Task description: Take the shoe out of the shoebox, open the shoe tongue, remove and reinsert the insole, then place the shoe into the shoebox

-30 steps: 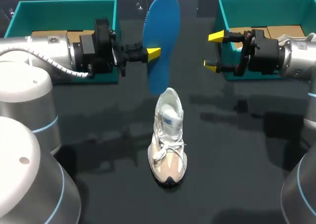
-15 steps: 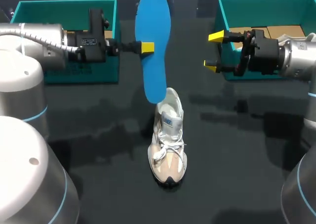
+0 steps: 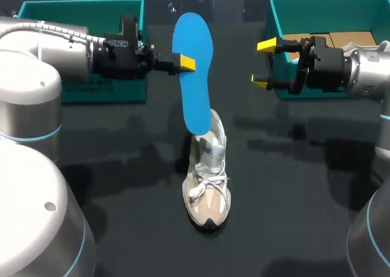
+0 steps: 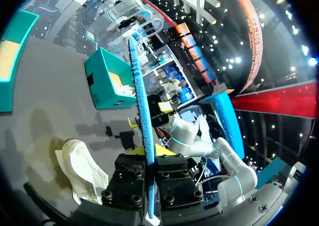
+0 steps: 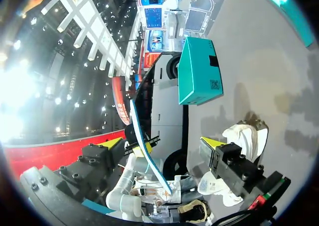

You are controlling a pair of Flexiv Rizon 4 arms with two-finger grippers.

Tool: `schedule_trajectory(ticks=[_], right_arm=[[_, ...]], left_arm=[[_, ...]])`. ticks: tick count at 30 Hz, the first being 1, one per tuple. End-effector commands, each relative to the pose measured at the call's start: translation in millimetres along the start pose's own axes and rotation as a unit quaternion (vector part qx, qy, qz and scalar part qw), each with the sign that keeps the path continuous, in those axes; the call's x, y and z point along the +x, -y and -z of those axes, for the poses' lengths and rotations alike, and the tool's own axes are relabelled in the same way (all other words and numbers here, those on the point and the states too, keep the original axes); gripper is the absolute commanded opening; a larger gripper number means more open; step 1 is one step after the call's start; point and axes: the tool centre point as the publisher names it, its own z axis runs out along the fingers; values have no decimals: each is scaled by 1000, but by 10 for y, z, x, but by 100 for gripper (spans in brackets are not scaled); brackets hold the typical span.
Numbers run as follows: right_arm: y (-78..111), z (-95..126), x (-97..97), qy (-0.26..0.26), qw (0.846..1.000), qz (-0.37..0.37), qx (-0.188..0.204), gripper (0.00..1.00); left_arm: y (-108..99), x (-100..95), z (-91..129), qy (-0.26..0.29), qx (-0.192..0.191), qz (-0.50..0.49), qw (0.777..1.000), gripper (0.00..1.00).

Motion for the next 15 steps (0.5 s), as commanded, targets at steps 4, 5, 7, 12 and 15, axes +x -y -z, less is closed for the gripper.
schedule_trajectory(ticks=[4,5,7,12,15], right_arm=[[6,0,-2,1,1000,0,0,100],[6,0,-2,1,1000,0,0,100],[6,0,-2,1,1000,0,0,100],[6,0,-2,1,1000,0,0,100],[6,0,-2,1,1000,0,0,100]], left_arm=[[13,-182,-108,-20,-48,32,998,0],[6,-207,-123,-20,-44,38,998,0],[-5,-248,-149,-25,-43,55,997,0],[-19,-314,-198,-33,-36,96,994,0],[-17,-329,-233,-41,-30,127,991,0]])
